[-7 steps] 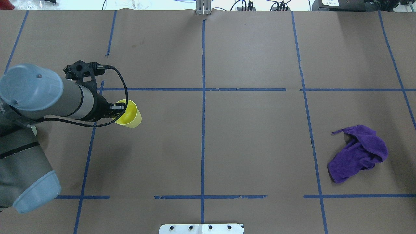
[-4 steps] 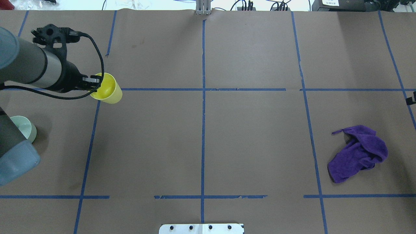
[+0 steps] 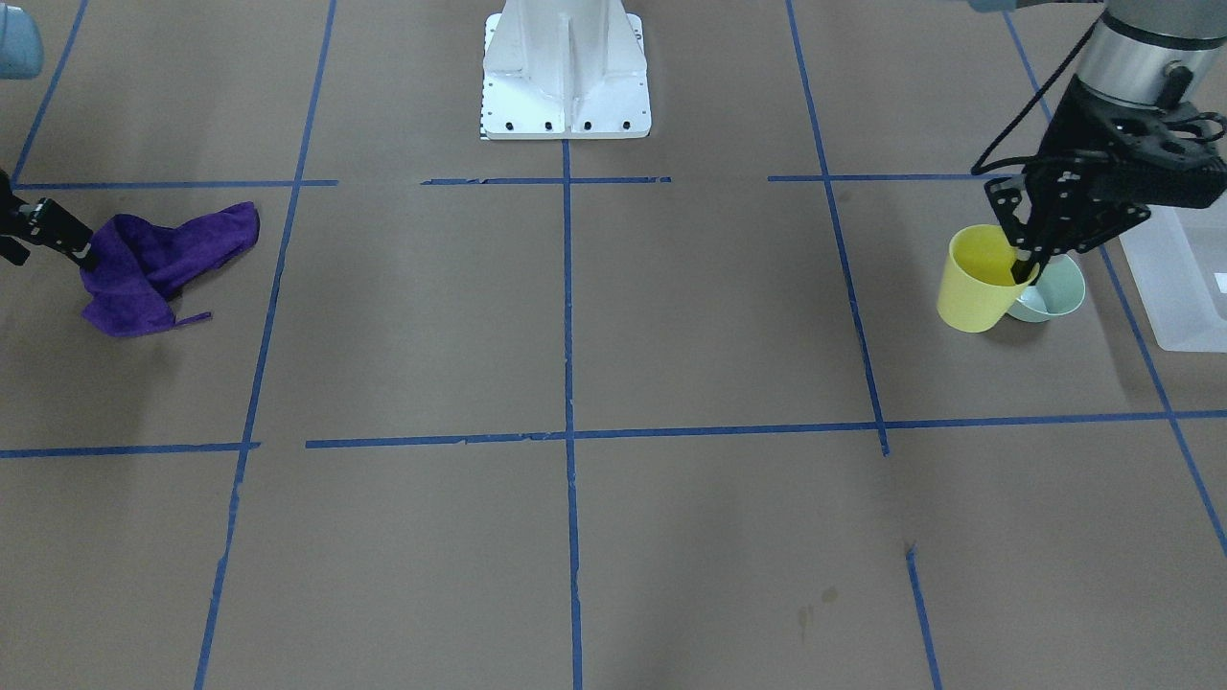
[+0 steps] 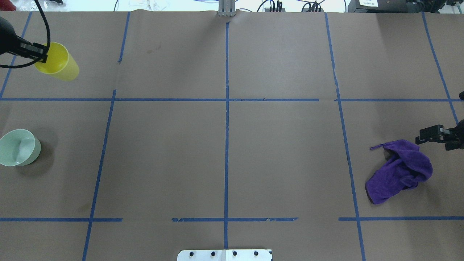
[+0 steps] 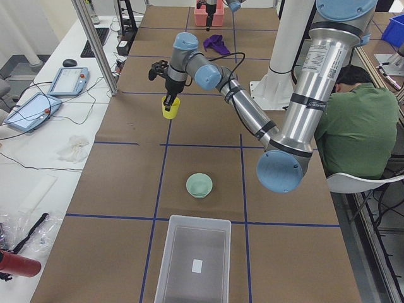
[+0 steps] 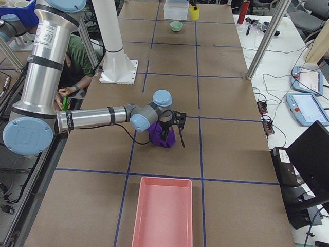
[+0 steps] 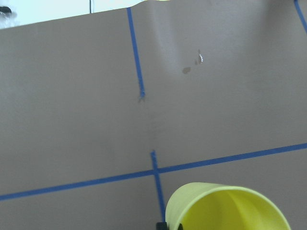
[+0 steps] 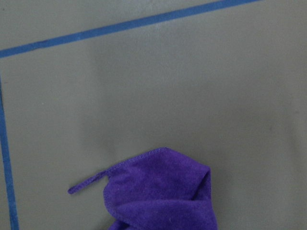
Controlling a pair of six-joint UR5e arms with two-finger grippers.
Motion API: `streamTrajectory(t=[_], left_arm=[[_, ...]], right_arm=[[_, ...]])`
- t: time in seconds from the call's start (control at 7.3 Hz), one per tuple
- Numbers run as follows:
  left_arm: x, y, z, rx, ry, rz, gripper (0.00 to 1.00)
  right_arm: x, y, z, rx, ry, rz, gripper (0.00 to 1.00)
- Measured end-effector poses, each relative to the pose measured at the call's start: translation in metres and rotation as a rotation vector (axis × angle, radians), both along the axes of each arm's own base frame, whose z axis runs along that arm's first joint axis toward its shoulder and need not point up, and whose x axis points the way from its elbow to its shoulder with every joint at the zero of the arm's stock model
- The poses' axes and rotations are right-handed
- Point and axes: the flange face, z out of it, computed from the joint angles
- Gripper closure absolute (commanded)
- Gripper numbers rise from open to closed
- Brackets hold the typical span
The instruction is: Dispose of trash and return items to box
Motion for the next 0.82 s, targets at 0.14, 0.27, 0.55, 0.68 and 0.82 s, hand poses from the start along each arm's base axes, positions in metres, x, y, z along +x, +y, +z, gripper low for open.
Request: streamTrajectory(t=[0.14, 0.27, 0.55, 0.68, 0.82], left_arm=[[-0.026, -0.012, 0.013, 0.020, -0.029, 0.015, 1.00], [-0.045, -0.022, 0.023, 0.037, -0.055, 0.025, 1.00], [-0.070, -0.033, 0.035, 0.062, -0.092, 0.041, 1.00], [-0.080, -0.037, 0.042, 0.073, -0.111, 0.054, 1.00], [-0.097, -0.045, 0.053, 0.083, -0.139, 0.065, 1.00]], right_arm=[[-0.011, 0.012, 0.002, -0.019, 0.015, -0.010, 0.00], [-0.023, 0.022, 0.006, -0.025, 0.035, -0.030, 0.00], [-0.041, 0.038, 0.019, -0.029, 0.079, -0.067, 0.64], [-0.047, 0.041, 0.026, -0.031, 0.095, -0.081, 1.00], [-0.052, 0.044, 0.031, -0.032, 0.107, -0.096, 1.00]])
